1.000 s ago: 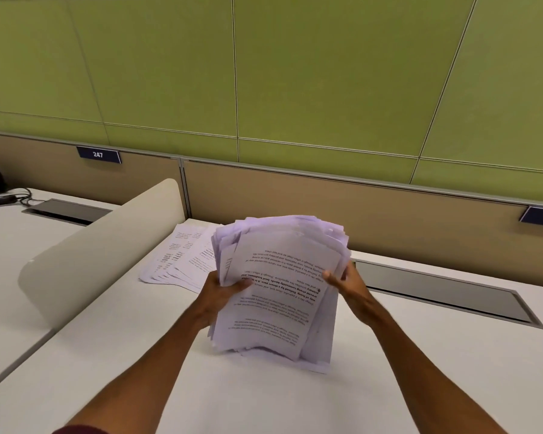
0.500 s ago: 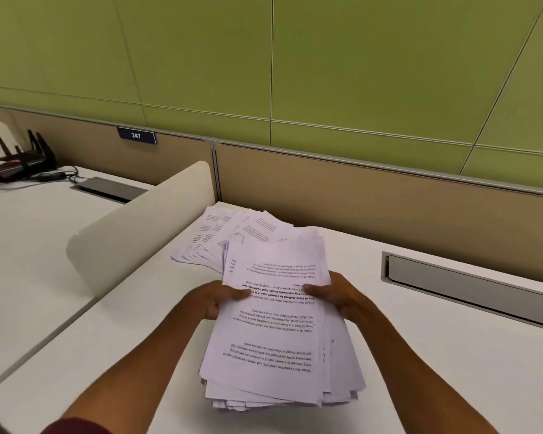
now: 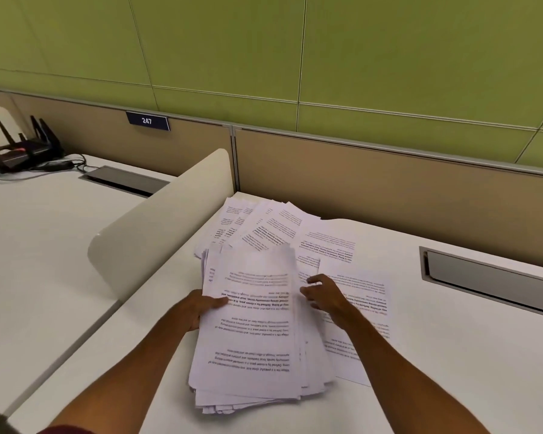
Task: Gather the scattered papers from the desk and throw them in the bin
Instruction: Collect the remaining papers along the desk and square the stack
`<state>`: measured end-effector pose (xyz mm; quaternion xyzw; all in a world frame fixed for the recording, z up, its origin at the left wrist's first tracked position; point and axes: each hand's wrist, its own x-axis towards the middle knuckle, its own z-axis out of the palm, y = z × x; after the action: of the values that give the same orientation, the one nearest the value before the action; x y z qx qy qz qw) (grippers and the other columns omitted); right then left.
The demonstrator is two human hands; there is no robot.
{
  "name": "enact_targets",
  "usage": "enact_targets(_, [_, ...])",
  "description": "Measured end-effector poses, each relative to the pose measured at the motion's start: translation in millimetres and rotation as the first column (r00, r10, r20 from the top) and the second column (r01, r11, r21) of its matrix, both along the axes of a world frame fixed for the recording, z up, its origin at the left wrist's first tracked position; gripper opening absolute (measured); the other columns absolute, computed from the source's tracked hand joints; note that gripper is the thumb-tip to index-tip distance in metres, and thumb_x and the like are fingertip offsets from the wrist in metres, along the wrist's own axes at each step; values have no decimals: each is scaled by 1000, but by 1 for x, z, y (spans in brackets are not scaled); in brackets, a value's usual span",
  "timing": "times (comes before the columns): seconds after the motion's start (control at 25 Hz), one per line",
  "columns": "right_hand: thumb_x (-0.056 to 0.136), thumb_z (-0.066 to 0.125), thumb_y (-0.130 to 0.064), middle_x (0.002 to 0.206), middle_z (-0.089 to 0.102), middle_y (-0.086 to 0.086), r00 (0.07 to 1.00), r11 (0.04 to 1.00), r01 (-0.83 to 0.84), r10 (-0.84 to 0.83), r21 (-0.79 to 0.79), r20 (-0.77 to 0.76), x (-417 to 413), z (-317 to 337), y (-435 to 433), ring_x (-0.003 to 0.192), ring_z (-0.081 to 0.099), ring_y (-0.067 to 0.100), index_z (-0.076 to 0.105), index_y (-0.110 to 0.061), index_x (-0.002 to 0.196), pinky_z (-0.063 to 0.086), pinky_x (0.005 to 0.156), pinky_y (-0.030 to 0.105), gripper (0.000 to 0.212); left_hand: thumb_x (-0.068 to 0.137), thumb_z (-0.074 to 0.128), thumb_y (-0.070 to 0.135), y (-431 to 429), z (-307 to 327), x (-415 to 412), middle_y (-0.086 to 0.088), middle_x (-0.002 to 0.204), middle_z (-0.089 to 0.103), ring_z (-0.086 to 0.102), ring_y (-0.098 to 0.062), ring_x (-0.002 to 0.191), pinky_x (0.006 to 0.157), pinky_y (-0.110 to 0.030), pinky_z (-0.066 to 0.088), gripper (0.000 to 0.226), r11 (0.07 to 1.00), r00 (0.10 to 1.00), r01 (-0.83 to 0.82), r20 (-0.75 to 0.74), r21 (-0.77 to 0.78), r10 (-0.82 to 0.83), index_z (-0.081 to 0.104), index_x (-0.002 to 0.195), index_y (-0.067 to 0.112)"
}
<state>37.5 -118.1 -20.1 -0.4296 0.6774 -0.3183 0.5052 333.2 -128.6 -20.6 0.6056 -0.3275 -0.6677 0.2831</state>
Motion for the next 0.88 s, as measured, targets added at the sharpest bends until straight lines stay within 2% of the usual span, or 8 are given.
enact_targets(0.08, [81,74,-37,139,47,17,885,985,171,-161,-18,-438,-12,-11,-4,124,45,33,43,-11,133,38,104,50,66,83,67,-2,-4,-11,21,-29,123,60,66,-32,79,86,-51,50,46,999,997,-30,71,21,28,53,126,-10])
enact_targets(0.16, [71,77,-55,153,21,20,733,916,376,-203,138,-649,-33,-14,1,142,18,42,23,-14,146,18,112,62,101,82,71,14,-7,-11,35,-25,122,63,71,-34,84,92,-51,49,53,998,999,-35,-17,58,36,54,129,-4])
enact_targets(0.28, [63,77,-64,155,8,25,707,835,480,-187,269,-683,-49,-18,7,145,7,43,6,-14,151,14,112,65,124,81,53,65,-17,-9,52,-16,130,61,59,-35,118,103,-51,43,71,988,952,68,-307,141,-22,57,131,14])
enact_targets(0.4, [62,78,-63,153,15,24,665,850,479,-191,217,-722,-42,-23,-7,144,12,42,12,-12,149,17,111,63,121,56,49,92,-34,-10,67,-14,124,63,59,-34,114,97,-46,45,105,964,947,76,-322,255,10,63,122,12])
enact_targets(0.48, [64,80,-58,151,20,22,673,878,447,-201,174,-712,-33,-25,-23,142,17,40,16,-10,147,20,110,63,115,49,46,95,-42,-7,74,-14,101,66,62,-29,92,81,-39,48,108,958,968,52,-249,282,20,65,109,7])
enact_targets(0.52, [64,81,-56,151,22,21,676,887,432,-198,164,-709,-29,-25,-30,142,18,40,18,-9,146,21,109,62,113,52,42,96,-45,-4,77,-15,98,66,62,-30,90,80,-41,49,108,958,976,47,-218,281,17,63,108,6])
enact_targets(0.68, [62,86,-48,148,29,22,688,874,444,-191,197,-700,-16,-23,-55,140,25,39,26,-4,144,26,110,57,110,63,38,91,-46,1,91,-20,109,69,66,-37,98,89,-54,48,103,958,966,63,-258,280,12,56,122,8])
enact_targets(0.88, [57,91,-37,132,52,19,728,871,440,-202,220,-655,-17,-26,-78,123,49,39,46,-2,129,42,103,52,92,66,42,87,-42,-5,100,-17,111,67,64,-36,100,83,-56,50,99,955,953,61,-301,289,30,52,128,11])
